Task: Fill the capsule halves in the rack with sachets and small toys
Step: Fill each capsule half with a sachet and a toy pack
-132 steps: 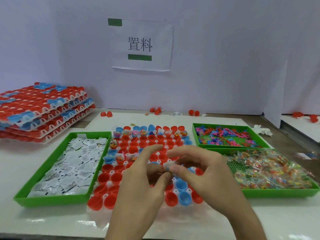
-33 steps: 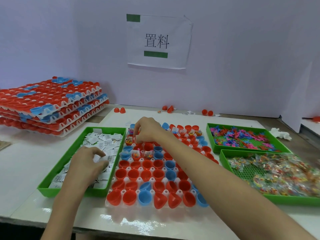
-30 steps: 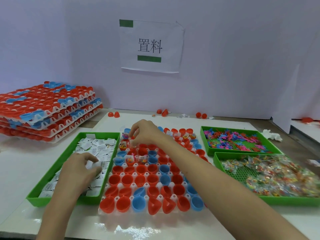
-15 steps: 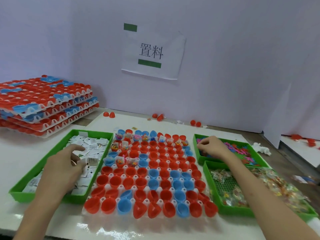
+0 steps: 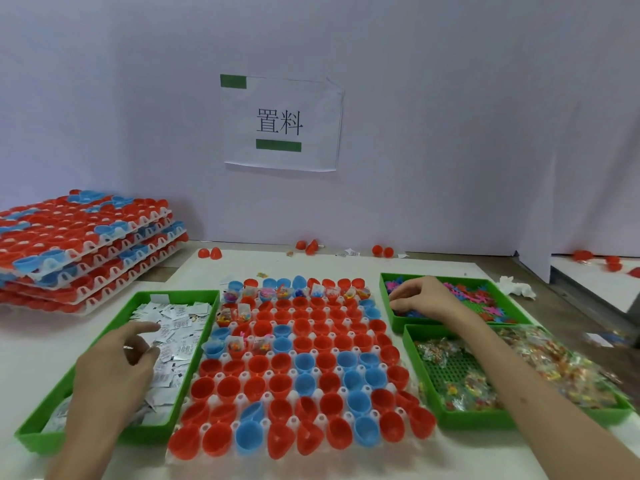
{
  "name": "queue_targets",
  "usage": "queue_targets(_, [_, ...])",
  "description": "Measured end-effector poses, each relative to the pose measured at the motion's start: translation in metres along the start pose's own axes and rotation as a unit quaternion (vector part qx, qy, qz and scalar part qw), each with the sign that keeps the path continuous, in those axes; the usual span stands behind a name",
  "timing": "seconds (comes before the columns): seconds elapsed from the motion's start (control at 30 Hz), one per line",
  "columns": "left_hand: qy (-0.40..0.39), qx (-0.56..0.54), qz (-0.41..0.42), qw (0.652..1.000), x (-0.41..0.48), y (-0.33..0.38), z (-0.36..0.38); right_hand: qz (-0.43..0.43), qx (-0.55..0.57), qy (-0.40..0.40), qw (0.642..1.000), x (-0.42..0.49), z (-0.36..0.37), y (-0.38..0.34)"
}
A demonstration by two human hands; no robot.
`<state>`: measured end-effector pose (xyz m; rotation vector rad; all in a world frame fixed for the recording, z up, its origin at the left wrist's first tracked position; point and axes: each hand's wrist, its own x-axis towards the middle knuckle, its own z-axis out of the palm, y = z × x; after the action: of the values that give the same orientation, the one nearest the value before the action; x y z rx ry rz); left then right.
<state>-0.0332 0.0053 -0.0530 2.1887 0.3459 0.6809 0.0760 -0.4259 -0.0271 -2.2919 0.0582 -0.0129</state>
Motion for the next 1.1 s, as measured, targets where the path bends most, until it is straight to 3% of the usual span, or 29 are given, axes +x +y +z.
queue_targets(0.17, [0.005,-0.016,-0.003,1.000,-0.001,0.001,-0.002,0.007,-0.005,-0.003,1.000,-0.002,-0.002,-0.001])
queue_targets(0.6, [0.017,-0.125,-0.015,0.992,0.000,-0.006,-0.010,-0.017,0.095,0.198,0.975,0.000,-0.017,0.004])
queue_targets(0.8, [0.038,-0.206,-0.064,0.976,-0.007,0.001,-0.014,-0.039,0.201,0.207,0.957,-0.015,-0.015,-0.014])
queue_targets(0.87, [0.047,-0.297,-0.120,0.946,0.004,0.020,-0.010,-0.067,0.289,0.186,0.937,-0.034,-0.013,-0.034])
queue_targets(0.93, [-0.023,-0.409,-0.168,0.897,0.009,0.036,-0.008,-0.111,0.357,0.159,0.914,-0.061,-0.007,-0.059])
queue_targets(1.03, [-0.041,-0.427,-0.085,0.899,-0.036,0.097,-0.004,-0.193,0.422,0.126,0.877,-0.113,0.010,-0.096])
queue_targets(1.1, [-0.042,-0.507,-0.052,0.859,-0.085,0.144,-0.002,-0.249,0.472,0.106,0.839,-0.147,0.022,-0.112])
